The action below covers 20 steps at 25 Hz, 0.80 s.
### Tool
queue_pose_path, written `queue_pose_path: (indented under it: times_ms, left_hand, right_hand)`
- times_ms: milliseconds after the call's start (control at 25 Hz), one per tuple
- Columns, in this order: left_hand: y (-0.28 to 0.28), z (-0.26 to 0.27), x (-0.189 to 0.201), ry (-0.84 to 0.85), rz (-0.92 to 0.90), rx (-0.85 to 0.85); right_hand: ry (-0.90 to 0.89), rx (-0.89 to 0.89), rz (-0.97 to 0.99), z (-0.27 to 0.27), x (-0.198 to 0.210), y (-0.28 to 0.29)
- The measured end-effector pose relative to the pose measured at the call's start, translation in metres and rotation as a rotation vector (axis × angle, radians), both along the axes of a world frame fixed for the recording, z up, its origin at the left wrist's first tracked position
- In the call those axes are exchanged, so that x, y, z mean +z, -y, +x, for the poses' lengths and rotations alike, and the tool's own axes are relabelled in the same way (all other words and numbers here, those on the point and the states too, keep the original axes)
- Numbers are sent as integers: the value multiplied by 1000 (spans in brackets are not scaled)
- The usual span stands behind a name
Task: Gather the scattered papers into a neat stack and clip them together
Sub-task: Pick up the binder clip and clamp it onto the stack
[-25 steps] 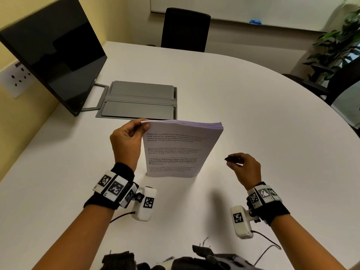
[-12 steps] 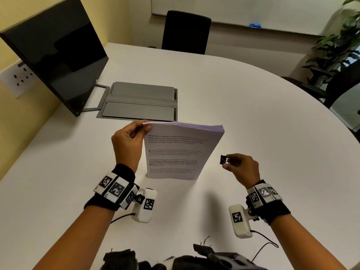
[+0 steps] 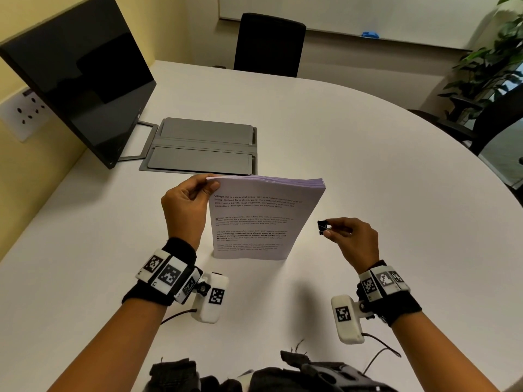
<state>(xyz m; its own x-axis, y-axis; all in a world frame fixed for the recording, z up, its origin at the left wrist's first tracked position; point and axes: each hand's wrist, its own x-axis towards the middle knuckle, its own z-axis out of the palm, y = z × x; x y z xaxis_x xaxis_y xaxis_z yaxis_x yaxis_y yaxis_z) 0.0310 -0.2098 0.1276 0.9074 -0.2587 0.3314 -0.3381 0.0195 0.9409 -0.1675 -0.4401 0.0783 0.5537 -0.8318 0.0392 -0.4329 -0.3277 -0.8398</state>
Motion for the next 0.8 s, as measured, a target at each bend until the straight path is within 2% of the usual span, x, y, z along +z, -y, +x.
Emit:
queue_pose_path:
  times_ms: [160,480,800]
  left_hand:
    - [0,0,0,1,-3,3]
    - [0,1,-2,-3,8,6]
    - [2,1,-2,-8,-4,19]
  right_hand:
    - [120,-24,-77,4,15,-1]
    - [246,-54,-536,13,65,-3]
    - [426,20,-728,20,122,-40]
